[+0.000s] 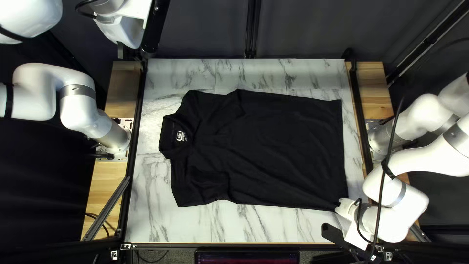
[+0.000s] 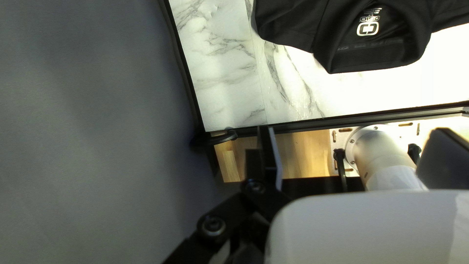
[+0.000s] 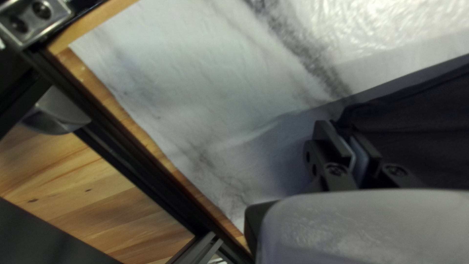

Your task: Fold t-shirt

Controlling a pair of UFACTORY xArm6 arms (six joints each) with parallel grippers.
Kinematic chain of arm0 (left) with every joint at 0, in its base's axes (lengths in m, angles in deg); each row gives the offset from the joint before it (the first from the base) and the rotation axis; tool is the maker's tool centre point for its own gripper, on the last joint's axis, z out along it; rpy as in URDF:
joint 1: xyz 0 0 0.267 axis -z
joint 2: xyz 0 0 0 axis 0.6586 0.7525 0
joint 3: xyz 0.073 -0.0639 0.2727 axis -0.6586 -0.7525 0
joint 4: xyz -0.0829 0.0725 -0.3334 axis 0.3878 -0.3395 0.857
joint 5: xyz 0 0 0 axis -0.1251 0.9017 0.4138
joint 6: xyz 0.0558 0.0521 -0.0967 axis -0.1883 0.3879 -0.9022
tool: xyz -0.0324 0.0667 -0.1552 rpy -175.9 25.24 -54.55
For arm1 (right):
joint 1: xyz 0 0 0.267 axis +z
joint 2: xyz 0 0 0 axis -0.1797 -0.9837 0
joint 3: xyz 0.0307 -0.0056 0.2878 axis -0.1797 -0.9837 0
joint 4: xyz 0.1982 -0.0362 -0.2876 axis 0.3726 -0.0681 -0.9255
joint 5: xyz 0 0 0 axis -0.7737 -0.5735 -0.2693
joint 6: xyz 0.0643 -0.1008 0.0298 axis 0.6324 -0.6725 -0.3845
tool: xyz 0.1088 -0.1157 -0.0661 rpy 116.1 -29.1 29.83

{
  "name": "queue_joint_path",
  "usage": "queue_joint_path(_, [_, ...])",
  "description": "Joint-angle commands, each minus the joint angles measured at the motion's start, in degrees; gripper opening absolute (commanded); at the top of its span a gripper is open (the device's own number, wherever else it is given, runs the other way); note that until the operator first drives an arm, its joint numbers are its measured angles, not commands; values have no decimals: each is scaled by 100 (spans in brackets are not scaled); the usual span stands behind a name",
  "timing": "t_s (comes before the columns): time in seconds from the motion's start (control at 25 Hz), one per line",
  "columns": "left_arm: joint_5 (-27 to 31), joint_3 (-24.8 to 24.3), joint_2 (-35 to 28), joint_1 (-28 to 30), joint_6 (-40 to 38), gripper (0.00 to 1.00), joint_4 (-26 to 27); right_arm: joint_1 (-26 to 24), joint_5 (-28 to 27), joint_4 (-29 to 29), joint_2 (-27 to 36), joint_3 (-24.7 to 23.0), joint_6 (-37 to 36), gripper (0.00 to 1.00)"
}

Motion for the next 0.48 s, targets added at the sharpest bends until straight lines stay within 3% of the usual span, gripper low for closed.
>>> queue_joint_path(0.04, [0, 0, 0, 0, 0, 100, 0, -29, -87, 40, 99, -25, -14, 0])
queue_joint_path(0.08, [0, 0, 0, 0, 0, 100, 0, -30, -95, 41, 100, -18, -14, 10])
queue_joint_path(0.12, [0, 0, 0, 0, 0, 100, 0, -37, -102, 50, 79, 9, -43, 91])
queue_joint_path(0.16, [0, 0, 0, 0, 0, 100, 0, -46, -108, 60, 61, 45, -83, 100])
queue_joint_path(0.48, [0, 0, 0, 0, 0, 100, 0, -143, -551, -57, 291, 275, -243, 100])
